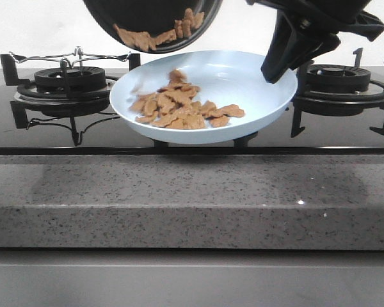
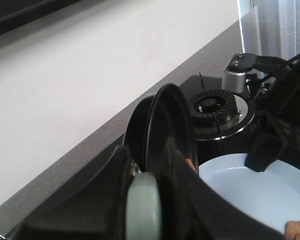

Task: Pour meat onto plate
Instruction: 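Tip the frying pan over the held plate with the left gripper, then return the empty pan to its burner with the left gripper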

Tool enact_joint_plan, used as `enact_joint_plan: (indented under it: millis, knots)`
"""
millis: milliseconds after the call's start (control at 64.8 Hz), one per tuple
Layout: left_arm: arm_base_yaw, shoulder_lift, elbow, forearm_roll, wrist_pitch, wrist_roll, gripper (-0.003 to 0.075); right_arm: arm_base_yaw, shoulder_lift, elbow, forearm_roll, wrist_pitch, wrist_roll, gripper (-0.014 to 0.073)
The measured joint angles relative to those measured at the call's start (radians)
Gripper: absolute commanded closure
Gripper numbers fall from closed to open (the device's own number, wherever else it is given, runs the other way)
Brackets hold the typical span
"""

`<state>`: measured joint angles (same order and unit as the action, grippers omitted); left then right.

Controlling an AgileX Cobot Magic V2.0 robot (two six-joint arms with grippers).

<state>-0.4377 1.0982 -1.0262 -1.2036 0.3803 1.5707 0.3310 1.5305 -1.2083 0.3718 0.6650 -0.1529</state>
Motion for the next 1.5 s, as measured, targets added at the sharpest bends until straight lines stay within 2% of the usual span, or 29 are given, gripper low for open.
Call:
enact_joint_plan:
  millis: [525,895,1065,1189,1359,1498]
  knots:
    - [-0.060,0.000,0.000,-0.001,0.000,0.235,0.0741,0.000,0.000,0.000,0.000,0.000,0.000,0.0662]
    - [-0.060,0.000,0.000,-0.006,0.000,0.252,0.0741,0.000,0.000,0.000,0.000,0.000,0.000,0.0662]
    - [-0.056,0.000,0.000,-0.118,-0.048,0.184,0.0741,0.000,0.000,0.000,0.000,0.000,0.000,0.0662]
    - [-0.007,0.000,0.000,-0.221,-0.118,0.117,0.0741,0.000,0.000,0.000,0.000,0.000,0.000,0.0662]
    - [0.130,0.002,0.000,-0.388,-0.198,-0.011,0.0741,0.000,0.000,0.000,0.000,0.000,0.000,0.0662]
    - [0.267,0.025,0.000,-0.542,-0.206,-0.142,0.0741,0.000,0.000,0.000,0.000,0.000,0.000,0.0662]
